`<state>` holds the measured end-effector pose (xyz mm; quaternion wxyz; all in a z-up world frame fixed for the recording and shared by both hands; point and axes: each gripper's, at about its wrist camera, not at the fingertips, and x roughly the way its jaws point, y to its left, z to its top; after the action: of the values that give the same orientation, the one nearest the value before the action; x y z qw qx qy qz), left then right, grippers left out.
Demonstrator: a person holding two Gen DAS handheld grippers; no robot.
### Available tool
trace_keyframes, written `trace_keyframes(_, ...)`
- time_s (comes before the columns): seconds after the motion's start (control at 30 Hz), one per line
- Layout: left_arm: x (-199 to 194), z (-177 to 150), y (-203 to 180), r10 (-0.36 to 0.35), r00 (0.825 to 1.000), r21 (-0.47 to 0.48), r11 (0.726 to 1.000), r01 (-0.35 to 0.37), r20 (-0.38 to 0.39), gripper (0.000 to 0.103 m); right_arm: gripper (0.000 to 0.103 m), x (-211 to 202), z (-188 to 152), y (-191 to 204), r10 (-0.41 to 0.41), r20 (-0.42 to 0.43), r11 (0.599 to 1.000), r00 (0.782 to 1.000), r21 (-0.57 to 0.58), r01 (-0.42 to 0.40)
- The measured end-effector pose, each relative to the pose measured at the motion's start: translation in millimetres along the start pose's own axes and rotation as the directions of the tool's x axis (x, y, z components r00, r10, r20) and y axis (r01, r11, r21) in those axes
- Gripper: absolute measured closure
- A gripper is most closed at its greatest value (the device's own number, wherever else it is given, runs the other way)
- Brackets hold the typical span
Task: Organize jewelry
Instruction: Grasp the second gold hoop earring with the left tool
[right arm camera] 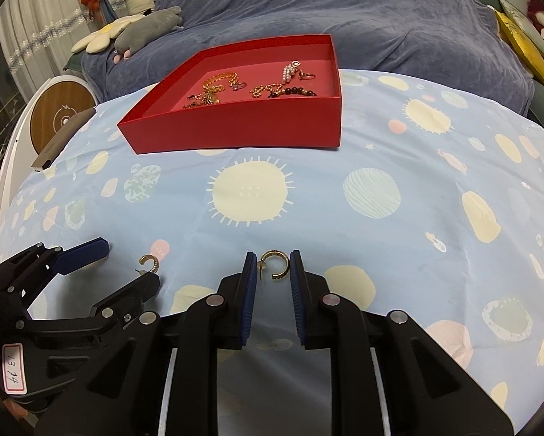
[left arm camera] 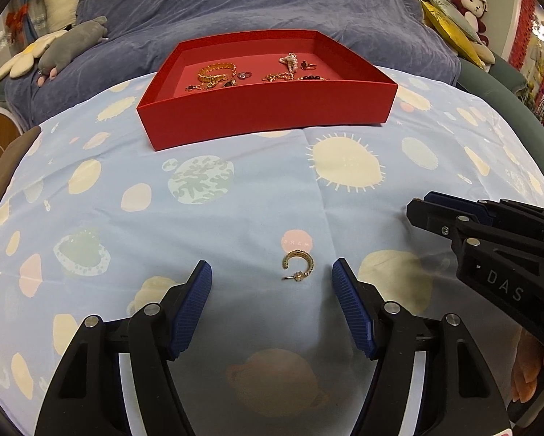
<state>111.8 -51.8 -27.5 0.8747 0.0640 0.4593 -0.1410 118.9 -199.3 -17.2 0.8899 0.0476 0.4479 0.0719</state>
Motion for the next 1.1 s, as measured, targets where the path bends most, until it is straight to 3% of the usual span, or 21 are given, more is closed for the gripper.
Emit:
trace_keyframes(0.37,3,-1,-6,0.014,1.0,0.032,0.999,-0.015,0.028,0.062,0.085,-1,2,-4,0.001,0.002,1.0,1.0,0.012,-0.001)
trace_keyframes(0.53,2,0,-9,0.008,0.999,0.053,0.999,-0.009,0.035,0.089,0.085,-2,3,-3,0.003,0.003,1.0,1.0,0.013,-0.003)
trace_keyframes(0.77,-5,2,9,-0.037,0.999,-0.014,0.999,0.037,0.022,0.089,0.085,-6,6,-2,0.009,0.016,1.0,1.0,0.016,-0.009)
trace_keyframes(1.1,-33,20,52,-0.014,0.996,-0.116,0.993,0.024,0.091,0.089,0.085,-8,10,1,0.02,0.026,1.0,0.999,0.02,-0.021)
